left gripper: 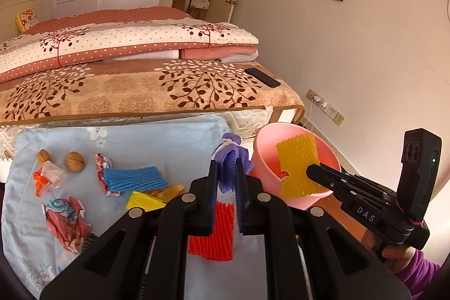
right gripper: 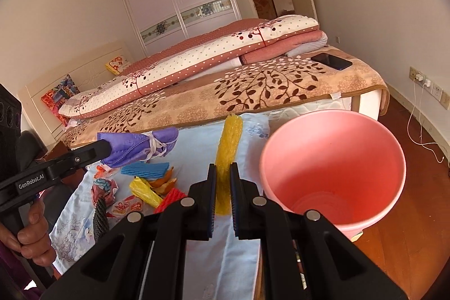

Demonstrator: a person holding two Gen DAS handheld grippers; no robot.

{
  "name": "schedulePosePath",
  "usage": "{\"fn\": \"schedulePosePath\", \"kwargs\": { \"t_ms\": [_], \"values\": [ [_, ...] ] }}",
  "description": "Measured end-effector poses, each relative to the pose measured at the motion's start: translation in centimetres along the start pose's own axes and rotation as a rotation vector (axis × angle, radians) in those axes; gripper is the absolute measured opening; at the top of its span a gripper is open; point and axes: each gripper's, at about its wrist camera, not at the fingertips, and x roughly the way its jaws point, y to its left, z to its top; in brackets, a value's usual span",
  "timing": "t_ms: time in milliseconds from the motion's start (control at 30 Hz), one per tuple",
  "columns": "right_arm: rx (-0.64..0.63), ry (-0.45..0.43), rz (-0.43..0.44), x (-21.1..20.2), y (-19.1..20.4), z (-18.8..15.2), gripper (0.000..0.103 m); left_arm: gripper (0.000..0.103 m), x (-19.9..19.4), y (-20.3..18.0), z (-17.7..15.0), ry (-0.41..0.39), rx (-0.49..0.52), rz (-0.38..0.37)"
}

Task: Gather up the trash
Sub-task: 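Carry the purple glove and yellow foam net over the pink bucket with both tools, then open both tools to drop the glove and yellow net into the bucket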

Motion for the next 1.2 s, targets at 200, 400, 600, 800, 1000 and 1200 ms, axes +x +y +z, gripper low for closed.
{"fn": "schedulePosePath", "kwargs": {
  "t_ms": [200,400,600,800,1000,1200],
  "values": [
    [0.036,-0.02,-0.102,-0.5,-3.4,0.2,0.009,0.011,3.5,-3.3,0.5,0.023,0.04,-0.062],
    [0.086,-0.022,-0.174,-0.5,-6.4,0.0,0.009,0.011,6.5,-5.8,0.5,0.054,0.078,-0.092],
    [0.098,-0.011,-0.224,0.0,-8.2,-0.4,0.009,0.011,9.7,-7.8,0.1,0.106,0.124,-0.114],
    [0.118,0.008,-0.263,0.7,-9.6,-0.9,0.009,0.011,12.6,-9.3,-0.4,0.147,0.157,-0.12],
    [0.135,0.026,-0.283,1.4,-10.5,-1.3,0.009,0.011,14.0,-10.1,-0.5,0.161,0.174,-0.112],
    [0.143,0.031,-0.293,1.7,-11.0,-1.4,0.009,0.029,14.8,-9.7,-0.4,0.201,0.126,-0.122]
  ]
}}
